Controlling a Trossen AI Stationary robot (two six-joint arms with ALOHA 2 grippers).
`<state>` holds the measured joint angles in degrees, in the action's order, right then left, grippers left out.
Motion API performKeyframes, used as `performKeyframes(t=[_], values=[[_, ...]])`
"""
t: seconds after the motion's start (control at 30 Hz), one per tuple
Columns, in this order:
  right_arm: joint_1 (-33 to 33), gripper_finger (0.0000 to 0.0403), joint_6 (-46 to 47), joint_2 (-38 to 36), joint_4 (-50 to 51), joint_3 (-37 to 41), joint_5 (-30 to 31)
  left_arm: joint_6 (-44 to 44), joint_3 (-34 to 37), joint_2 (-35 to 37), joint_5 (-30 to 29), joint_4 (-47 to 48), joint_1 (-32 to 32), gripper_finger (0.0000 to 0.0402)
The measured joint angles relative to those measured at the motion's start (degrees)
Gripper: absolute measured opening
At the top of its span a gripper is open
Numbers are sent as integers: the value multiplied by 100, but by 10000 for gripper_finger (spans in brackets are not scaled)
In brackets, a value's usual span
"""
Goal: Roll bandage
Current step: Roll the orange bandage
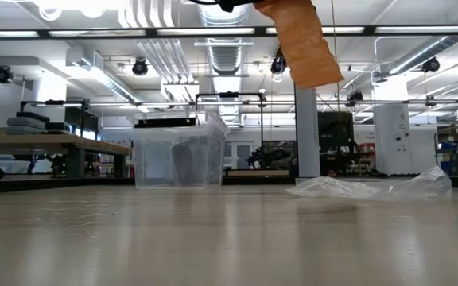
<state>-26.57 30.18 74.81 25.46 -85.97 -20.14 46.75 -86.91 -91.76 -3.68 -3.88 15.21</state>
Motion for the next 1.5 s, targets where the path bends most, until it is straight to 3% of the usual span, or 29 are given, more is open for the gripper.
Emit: performKeyframes(t=[0.23,0.43,0.63,0.8,0.97,1.3,1.5], values=[[-62,110,-777,-2,-11,10,-892,-1457,-4,239,921,629,38,177],[-66,102,-1516,-12,-185,6,-1591,-3118,7,371,2829,786,292,256],[-69,100,-1962,-11,-210,4,-1610,-3769,7,252,2941,316,350,278],[-70,101,-2122,-11,-214,4,-1607,-4043,7,116,2962,-18,361,262],[-73,96,-2239,-13,-217,4,-1569,-4352,7,27,2966,-74,432,218],[-84,123,-2100,-22,-128,-1,-1548,-4259,7,-7,2837,-110,434,29],[-111,184,-782,-22,-227,-3,-1350,-3802,9,-12,2101,-105,420,42]])
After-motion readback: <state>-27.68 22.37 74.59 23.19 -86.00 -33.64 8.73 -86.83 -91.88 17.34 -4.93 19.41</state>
